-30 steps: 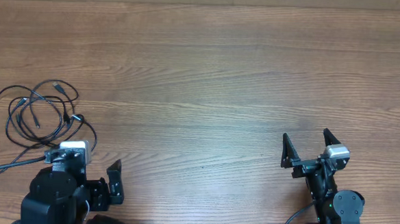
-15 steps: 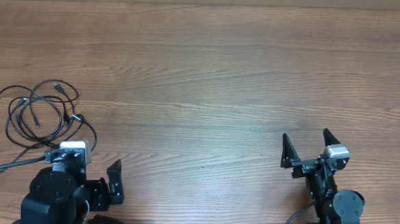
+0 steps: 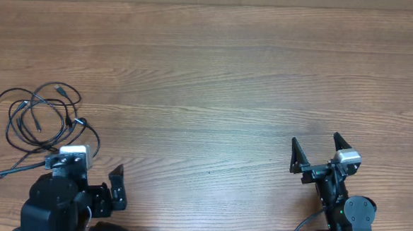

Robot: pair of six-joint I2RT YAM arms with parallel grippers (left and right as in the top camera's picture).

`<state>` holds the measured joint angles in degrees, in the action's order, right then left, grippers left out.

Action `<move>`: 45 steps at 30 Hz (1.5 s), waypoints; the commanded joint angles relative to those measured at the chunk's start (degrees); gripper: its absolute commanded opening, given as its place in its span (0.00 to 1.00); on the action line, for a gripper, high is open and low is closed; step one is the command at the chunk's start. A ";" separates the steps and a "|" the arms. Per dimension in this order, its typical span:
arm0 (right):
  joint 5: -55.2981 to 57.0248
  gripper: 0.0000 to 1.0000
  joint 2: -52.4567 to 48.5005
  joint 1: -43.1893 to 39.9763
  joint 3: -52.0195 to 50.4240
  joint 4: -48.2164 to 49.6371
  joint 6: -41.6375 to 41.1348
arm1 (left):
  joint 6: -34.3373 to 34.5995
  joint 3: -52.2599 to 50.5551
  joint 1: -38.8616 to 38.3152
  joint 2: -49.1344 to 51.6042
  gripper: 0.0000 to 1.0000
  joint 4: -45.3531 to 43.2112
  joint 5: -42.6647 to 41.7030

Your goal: Untangle cables

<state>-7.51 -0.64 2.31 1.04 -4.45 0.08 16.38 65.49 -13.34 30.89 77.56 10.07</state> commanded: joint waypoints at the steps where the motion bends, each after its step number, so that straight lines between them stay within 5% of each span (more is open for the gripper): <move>1: -0.28 1.00 0.48 0.26 -0.59 0.28 0.44 | 0.52 -1.09 4.98 -1.42 1.00 -0.33 -0.59; 11: -0.28 1.00 0.48 0.26 -0.59 0.28 0.44 | 0.33 -22.16 13.22 -14.47 0.99 -20.35 -4.92; 26: -0.28 1.00 0.48 0.26 -0.59 0.28 0.44 | -1.77 -48.92 15.52 -30.69 1.00 -53.68 -11.17; 38: -0.28 1.00 0.48 0.26 -0.59 0.28 0.44 | -14.14 -64.74 15.58 -30.71 1.00 -96.08 -15.37; 45: -0.28 1.00 0.48 0.26 -0.59 0.28 0.44 | -16.17 -65.22 15.56 -30.71 0.99 -91.27 -15.65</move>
<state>-7.51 -0.62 2.31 1.04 -4.36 0.23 3.14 0.82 1.67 0.73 -16.03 -4.54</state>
